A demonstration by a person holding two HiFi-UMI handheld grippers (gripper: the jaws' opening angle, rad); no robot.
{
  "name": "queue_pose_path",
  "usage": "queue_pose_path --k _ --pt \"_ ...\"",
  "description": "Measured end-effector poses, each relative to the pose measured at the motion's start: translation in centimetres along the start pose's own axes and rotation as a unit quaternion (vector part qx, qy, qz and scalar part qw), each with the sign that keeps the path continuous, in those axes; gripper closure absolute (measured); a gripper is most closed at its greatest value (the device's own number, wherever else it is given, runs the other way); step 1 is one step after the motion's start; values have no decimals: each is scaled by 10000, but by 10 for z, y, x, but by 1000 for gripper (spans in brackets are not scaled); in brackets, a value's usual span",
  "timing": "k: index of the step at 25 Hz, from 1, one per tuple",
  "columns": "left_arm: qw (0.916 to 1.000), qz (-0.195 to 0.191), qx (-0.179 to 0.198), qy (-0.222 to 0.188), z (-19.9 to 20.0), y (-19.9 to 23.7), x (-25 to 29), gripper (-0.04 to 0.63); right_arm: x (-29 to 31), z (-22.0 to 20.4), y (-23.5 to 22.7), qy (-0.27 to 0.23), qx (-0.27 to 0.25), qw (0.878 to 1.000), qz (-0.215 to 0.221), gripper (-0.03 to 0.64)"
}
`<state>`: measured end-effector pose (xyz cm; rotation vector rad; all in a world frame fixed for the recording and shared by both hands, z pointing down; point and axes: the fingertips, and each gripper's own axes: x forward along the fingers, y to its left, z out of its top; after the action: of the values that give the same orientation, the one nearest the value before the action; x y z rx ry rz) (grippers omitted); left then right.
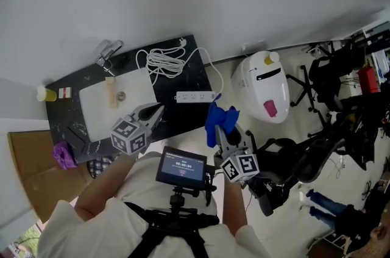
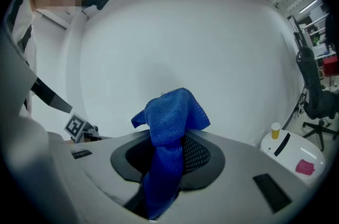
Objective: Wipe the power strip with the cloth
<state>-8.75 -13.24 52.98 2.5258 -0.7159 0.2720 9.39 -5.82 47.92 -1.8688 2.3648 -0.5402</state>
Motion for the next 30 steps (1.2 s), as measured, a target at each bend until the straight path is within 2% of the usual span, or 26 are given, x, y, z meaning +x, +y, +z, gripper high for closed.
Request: queue_pose_path --k 10,17,30 --pt "9999 -100 -57 73 -5 19 8 595 32 -15 -1 296 -132 9994 -119 512" --pt "9998 -107 -13 157 -4 15 15 595 51 -17 -6 492 -179 9986 -52 512" --pt "9987 478 -176 73 13 34 35 595 127 -42 -19 1227 -318 9900 626 512"
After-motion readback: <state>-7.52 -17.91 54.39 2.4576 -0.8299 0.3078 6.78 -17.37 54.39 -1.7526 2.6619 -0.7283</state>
